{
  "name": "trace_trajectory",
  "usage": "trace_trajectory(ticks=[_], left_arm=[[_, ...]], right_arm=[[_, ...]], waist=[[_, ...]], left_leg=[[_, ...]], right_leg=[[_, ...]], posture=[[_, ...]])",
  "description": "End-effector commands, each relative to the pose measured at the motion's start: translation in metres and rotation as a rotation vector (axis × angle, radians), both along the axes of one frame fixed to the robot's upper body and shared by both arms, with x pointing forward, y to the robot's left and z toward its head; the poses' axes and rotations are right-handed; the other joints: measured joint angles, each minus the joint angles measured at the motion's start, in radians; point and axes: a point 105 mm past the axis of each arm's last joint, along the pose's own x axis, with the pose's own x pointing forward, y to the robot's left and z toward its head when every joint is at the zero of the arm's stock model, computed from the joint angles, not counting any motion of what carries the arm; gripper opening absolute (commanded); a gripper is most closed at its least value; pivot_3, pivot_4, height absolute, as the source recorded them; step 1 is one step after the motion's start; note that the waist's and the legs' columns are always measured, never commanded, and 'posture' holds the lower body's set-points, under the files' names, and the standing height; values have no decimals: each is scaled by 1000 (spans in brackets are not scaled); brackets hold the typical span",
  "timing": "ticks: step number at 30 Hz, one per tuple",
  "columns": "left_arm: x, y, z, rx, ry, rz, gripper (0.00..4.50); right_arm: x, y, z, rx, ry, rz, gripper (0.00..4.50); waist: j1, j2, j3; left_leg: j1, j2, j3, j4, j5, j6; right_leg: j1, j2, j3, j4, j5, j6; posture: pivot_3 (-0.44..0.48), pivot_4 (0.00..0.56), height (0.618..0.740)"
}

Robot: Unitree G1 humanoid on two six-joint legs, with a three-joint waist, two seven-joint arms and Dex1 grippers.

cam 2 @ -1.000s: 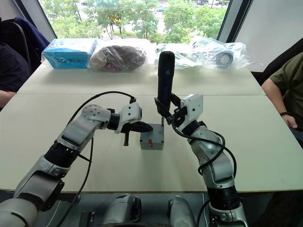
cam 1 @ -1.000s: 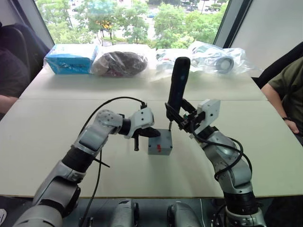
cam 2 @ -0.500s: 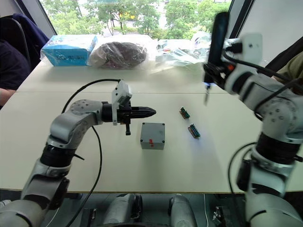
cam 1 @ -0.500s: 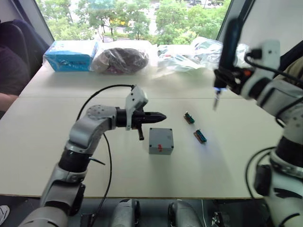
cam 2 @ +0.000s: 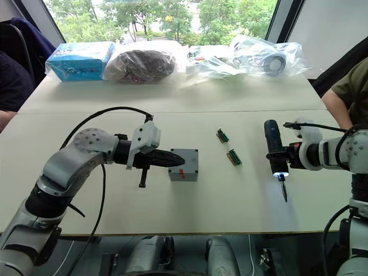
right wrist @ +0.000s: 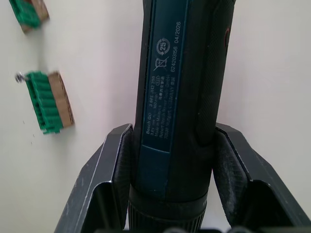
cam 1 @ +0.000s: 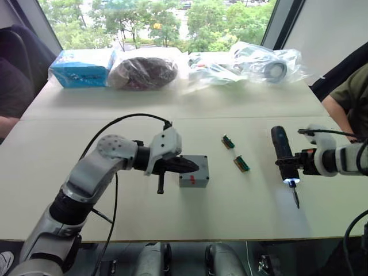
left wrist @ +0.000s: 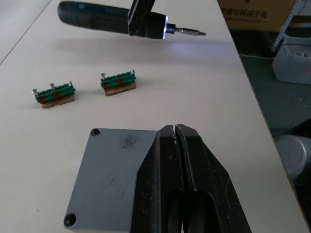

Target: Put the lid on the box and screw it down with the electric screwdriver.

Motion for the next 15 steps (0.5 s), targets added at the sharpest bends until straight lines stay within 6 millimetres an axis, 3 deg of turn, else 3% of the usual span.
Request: trace_trajectory(ticks=[1,7,9,10,14,15], left_arm=[[-5,-3,4,-17,-19,-1,0],[-8,1,0,-14,4,18,0],[-8,1,0,-13,5,22,0],[-8,1,0,-13,5,23,0],[-4,4,1,-14,7,39,0],[-2,6,2,-15,5,47,0]], right_arm=[[2,-6,5,-13,-13,-3,1884],[4,-15,-5,-70,12,-4,1884],[2,-16,-8,-84,22,6,2843],[0,-16,-9,-89,26,13,3002],[2,-11,1,-125,-18,75,4477],[3,-10,8,-141,-48,98,4477]], waist=[[2,0,0],[2,-2,0],[3,-3,0],[4,-3,-1],[5,-4,0],[5,-4,0]], left_leg=[[0,0,0,0,0,0],[0,0,0,2,0,0],[0,0,-1,2,0,0],[0,0,-1,2,0,0],[0,-1,-1,3,0,0],[0,-1,-1,3,0,0]], right_leg=[[0,0,0,0,0,0],[1,0,0,0,0,0],[2,0,0,0,0,0],[2,0,0,0,0,0],[2,0,-1,0,0,0],[2,0,-1,0,0,0]], posture=[[0,150,740],[0,150,740],[0,150,740],[0,150,740],[0,150,740],[0,150,740]])
